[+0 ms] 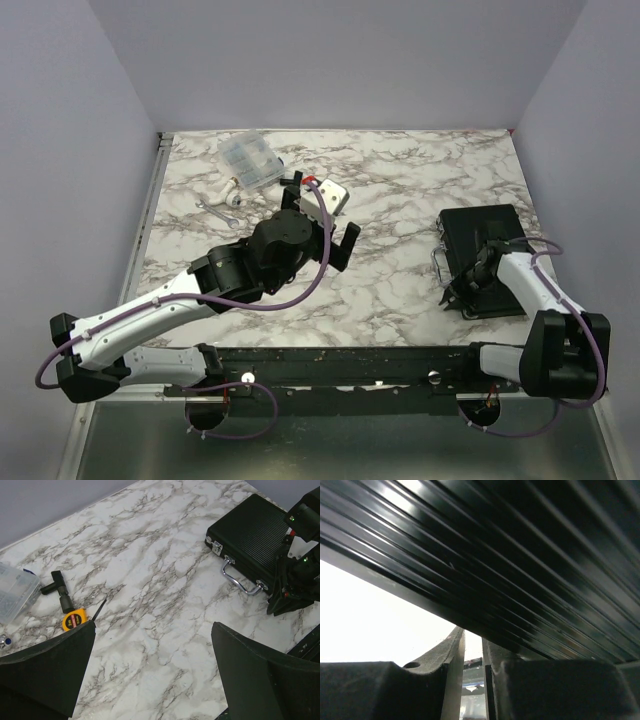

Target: Pack up texas hold em set

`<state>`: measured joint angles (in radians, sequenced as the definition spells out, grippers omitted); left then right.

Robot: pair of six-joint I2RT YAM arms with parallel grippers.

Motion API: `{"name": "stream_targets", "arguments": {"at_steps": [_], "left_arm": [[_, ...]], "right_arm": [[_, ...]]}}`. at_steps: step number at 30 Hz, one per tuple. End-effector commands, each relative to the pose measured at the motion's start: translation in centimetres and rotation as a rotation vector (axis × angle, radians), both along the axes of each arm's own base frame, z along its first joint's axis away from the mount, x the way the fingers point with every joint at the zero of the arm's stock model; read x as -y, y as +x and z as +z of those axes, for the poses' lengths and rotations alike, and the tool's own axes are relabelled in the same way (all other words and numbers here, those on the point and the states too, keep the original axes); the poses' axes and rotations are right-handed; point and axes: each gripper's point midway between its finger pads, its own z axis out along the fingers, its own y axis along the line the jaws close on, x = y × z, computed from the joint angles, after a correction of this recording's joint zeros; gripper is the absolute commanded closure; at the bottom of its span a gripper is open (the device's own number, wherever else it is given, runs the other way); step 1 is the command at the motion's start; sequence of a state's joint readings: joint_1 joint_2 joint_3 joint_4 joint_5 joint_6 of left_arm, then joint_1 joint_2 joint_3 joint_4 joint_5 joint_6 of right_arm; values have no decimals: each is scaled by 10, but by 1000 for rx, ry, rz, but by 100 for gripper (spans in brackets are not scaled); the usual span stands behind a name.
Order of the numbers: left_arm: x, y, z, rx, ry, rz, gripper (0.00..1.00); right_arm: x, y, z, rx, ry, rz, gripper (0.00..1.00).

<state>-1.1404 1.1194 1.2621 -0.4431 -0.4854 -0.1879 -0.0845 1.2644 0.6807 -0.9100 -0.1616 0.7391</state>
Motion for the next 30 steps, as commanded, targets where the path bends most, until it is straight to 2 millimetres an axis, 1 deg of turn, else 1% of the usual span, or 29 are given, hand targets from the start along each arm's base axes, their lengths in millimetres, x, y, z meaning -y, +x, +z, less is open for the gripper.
{"name": "stream_targets", "arguments": {"at_steps": [1,4,7,10,14,18,19,20,21,23,24,25,26,27,29,30], "left_arm": [[-2,-6,20,5,-61,-29,2],[-1,-7,21,-2,-70,-35,2],[-2,-9,24,-5,-83,-43,2],[-4,-11,28,-2,-97,-45,2],[-8,-12,33,6,-112,-44,2],[-11,-12,36,11,-125,-40,2],[-12,-12,37,12,-127,-39,2],[-12,-13,38,14,-128,-41,1],[-13,-13,39,16,-131,-39,1],[-14,-13,40,20,-132,-36,2],[-15,-12,40,21,-133,-36,1],[-14,-12,40,20,-132,-37,2],[-14,-12,39,20,-129,-37,2],[-14,-12,39,19,-128,-36,1],[-14,-12,40,18,-130,-37,2],[-15,-12,39,18,-130,-35,2]], "right_arm": [[47,5,-9,41,-260,-100,78],[58,5,-10,30,-325,-151,78],[75,14,-11,72,-417,-215,79],[88,17,-21,69,-486,-276,83],[92,17,-34,58,-517,-326,86],[95,17,-34,71,-555,-363,89],[95,21,-31,91,-557,-361,90],[92,30,-25,132,-539,-349,90],[85,41,-19,182,-498,-312,91],[72,65,5,308,-436,-272,90],[63,82,20,402,-391,-223,89],[53,96,35,485,-343,-171,85],[46,108,49,550,-312,-135,79],[39,120,64,613,-282,-86,70],[36,138,87,683,-279,-21,61],[35,148,94,723,-280,6,54]]}}
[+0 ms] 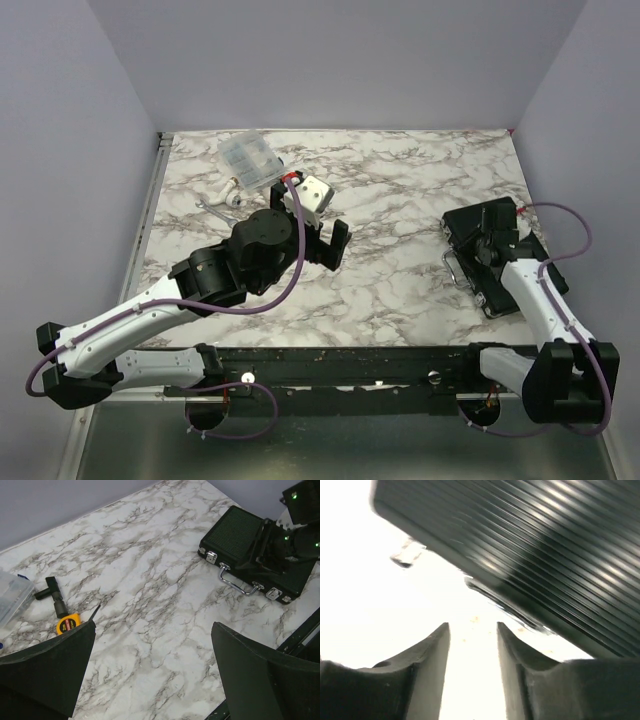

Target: Pack up texas hold em set

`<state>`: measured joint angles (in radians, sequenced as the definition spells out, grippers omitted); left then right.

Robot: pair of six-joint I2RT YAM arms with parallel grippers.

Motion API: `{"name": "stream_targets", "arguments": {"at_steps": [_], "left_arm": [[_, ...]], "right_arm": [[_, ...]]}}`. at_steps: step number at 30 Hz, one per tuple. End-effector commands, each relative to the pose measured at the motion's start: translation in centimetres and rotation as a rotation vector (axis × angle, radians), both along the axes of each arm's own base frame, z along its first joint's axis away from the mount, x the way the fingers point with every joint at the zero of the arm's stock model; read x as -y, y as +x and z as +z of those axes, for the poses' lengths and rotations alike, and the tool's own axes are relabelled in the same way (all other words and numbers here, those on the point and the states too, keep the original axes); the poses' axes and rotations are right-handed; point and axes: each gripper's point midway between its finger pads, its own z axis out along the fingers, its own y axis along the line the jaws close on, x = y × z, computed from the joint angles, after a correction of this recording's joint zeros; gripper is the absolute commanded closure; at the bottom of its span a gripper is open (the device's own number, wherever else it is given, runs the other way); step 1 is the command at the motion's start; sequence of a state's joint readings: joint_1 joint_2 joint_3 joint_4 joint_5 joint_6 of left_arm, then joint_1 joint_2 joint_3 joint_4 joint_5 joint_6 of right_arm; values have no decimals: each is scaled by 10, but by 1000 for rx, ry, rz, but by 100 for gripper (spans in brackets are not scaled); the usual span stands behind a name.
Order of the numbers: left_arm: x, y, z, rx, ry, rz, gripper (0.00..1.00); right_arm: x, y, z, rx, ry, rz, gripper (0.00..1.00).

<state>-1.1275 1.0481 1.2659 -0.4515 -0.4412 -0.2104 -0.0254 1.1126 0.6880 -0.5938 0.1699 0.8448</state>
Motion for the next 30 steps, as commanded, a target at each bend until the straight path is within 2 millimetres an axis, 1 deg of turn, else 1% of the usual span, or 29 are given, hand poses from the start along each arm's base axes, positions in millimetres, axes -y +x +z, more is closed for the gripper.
{"name": "stream_targets", "arguments": {"at_steps": [1,2,3,4,5,6,9,10,12,14,15,16,18,21,26,28,30], "left_arm": [[-3,-2,18,15,-48,-10,1],[-3,-2,18,16,-50,-9,2],[-4,-2,18,16,-50,-7,1],[-3,-2,18,16,-50,-8,2],[-3,-2,17,15,-51,-9,2],[-2,-2,17,15,-48,-10,1],[-2,-1,16,16,-42,-7,2],[-3,-1,16,17,-40,-4,2],[-4,-1,17,20,-42,0,2],[-4,-1,17,20,-44,-5,2],[-3,-1,17,19,-44,-6,1],[-2,-2,16,18,-44,-9,1],[-1,-2,15,15,-41,-12,1],[2,-2,12,8,-36,-20,2],[2,1,10,10,-25,-8,2],[2,2,9,10,-20,-4,1],[2,2,8,9,-17,-3,1]], "right_arm": [[-15,71,64,293,-34,211,46],[-19,82,65,307,-23,232,42],[-22,95,70,328,-18,258,42],[-28,106,67,319,0,296,42],[-30,117,67,317,8,309,43],[-30,127,63,295,11,305,45],[-31,141,48,255,13,333,51],[-32,143,43,243,15,343,56],[-31,141,33,211,18,338,69],[-28,135,24,190,9,314,74],[-25,131,21,181,1,294,79],[-20,126,17,180,-22,274,81],[-17,122,10,186,-42,275,81],[-12,115,-8,149,-67,272,85],[-22,104,-36,112,-6,266,88],[-21,96,-47,100,2,236,88],[-16,93,-58,95,-25,234,88]]}}
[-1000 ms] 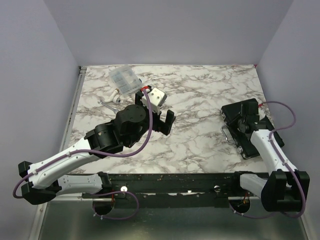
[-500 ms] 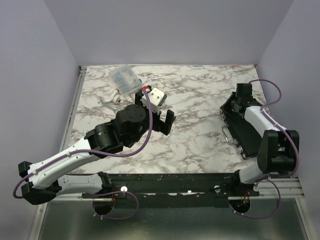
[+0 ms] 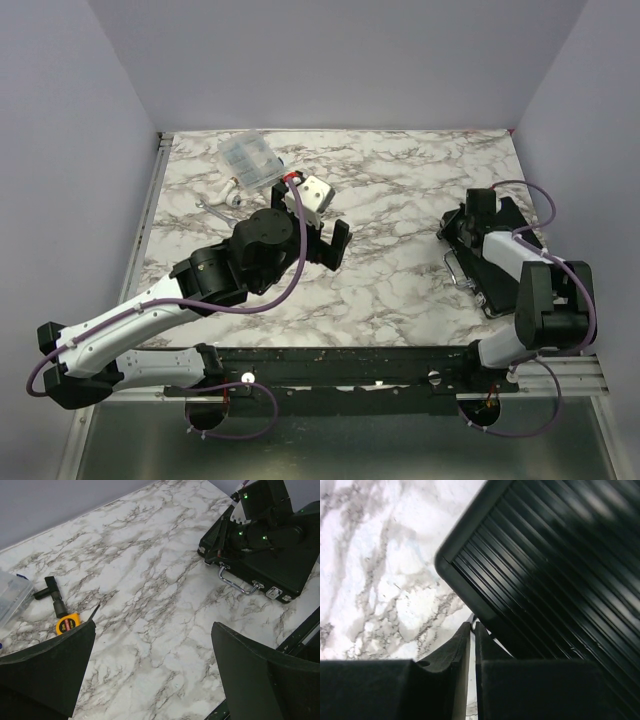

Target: Pack up texas hold em set

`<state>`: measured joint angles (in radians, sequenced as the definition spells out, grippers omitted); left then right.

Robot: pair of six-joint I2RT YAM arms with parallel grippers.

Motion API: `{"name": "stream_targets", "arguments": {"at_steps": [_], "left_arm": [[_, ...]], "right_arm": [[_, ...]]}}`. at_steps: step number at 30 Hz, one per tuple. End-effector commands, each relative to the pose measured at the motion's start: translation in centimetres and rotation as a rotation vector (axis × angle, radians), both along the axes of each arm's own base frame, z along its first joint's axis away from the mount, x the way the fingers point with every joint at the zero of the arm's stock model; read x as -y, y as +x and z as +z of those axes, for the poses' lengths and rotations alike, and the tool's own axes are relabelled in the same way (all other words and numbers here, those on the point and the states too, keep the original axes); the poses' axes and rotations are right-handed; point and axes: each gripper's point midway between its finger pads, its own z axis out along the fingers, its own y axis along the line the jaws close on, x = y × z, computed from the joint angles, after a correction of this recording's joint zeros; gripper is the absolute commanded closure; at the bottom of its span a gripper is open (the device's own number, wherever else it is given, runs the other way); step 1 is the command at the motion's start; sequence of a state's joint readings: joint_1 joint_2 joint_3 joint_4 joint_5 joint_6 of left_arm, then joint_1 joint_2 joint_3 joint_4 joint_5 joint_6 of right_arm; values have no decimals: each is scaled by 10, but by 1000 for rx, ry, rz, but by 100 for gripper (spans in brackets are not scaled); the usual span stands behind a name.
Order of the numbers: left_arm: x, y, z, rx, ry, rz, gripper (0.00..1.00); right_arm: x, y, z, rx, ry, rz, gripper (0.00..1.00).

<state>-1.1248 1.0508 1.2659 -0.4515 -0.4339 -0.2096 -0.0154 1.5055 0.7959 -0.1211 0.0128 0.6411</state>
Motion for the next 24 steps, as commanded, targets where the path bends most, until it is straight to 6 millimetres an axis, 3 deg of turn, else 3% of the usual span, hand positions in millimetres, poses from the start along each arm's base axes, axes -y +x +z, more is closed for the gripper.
{"name": "stream_targets", "arguments": {"at_steps": [1,5,11,17,24], "left_arm": [[1,2,9,11,-20,0,2],[5,3,5,5,-11,-2,2],[9,4,-1,-7,5,-7,2],[12,6,-7,-15,20,-1,2],[12,8,-9,-12,28,8,1]], "right_arm": [[9,-21,-44,-82,-47,-41,88],[17,-29,-54,-120,-102,-60,88],[35,-32,-36,-120,-249,-78,86],[61,-53,-49,-245,-388,-154,85],[50,-39,-31,-248,-556,-113,62]]}}
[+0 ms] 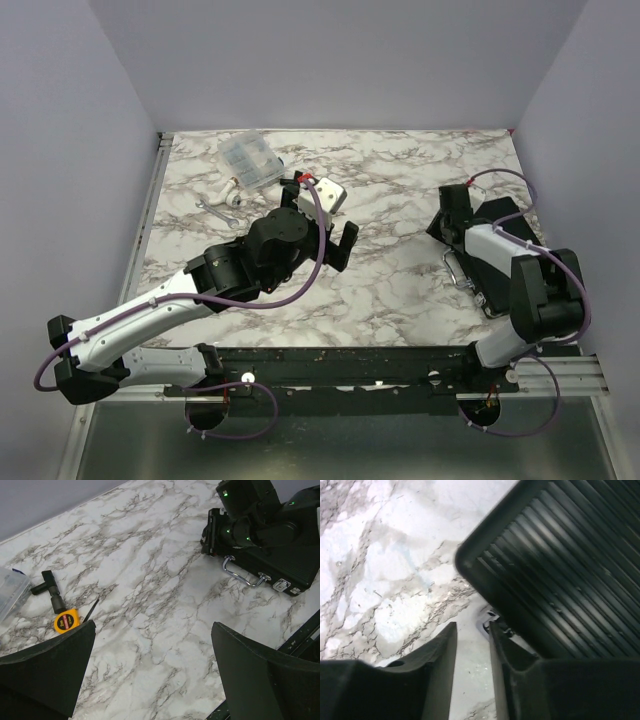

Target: Pack up texas hold em set

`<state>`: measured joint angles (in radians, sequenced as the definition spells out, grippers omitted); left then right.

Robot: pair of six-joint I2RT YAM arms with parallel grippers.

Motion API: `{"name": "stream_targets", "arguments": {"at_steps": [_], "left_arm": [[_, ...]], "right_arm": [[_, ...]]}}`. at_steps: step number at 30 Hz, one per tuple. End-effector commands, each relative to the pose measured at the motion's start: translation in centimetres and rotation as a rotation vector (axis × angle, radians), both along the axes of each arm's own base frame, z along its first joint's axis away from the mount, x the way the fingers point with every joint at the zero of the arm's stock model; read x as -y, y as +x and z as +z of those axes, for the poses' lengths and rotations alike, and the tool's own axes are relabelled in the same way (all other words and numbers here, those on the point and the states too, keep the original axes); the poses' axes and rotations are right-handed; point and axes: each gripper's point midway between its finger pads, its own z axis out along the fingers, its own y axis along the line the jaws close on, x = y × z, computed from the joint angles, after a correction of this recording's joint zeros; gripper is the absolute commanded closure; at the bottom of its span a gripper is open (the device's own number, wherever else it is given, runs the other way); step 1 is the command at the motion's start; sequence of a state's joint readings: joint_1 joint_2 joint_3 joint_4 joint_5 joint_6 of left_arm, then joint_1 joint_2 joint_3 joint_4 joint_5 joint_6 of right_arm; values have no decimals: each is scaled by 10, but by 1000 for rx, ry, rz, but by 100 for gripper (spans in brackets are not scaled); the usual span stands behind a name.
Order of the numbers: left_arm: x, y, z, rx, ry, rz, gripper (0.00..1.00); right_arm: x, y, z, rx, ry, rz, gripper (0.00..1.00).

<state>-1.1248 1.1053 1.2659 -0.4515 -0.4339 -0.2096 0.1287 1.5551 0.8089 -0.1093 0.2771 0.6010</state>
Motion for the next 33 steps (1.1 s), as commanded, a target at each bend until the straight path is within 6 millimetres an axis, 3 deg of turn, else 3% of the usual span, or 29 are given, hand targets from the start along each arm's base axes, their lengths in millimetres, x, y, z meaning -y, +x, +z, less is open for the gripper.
{"name": "stream_targets", "arguments": {"at_steps": [1,7,12,17,21,23,25,27,29,31,33], "left_arm": [[0,3,8,11,-19,8,2],[0,4,7,13,-13,13,2],[-1,4,8,16,-15,16,1],[-2,4,8,18,-16,19,2],[-2,7,5,20,-6,29,1],[-1,7,3,16,-3,28,2],[0,7,2,14,1,27,2],[0,9,1,17,6,34,2],[-1,9,0,19,13,39,2],[-2,10,0,20,14,43,1],[-1,10,1,21,11,41,2]], "right_arm": [[51,-38,-16,-217,-352,-126,59],[17,-23,15,-159,-431,-52,48],[4,-21,42,-117,-531,-3,39],[-24,-17,64,-34,-392,114,33],[-41,-14,77,68,-318,208,18],[-50,-10,68,56,-296,254,27],[-53,-7,59,14,-291,248,47],[-48,-4,48,-25,-329,228,77],[-44,-2,37,-67,-373,244,92],[-42,-2,25,-109,-408,268,99],[-39,-2,15,-151,-438,280,99]]}}
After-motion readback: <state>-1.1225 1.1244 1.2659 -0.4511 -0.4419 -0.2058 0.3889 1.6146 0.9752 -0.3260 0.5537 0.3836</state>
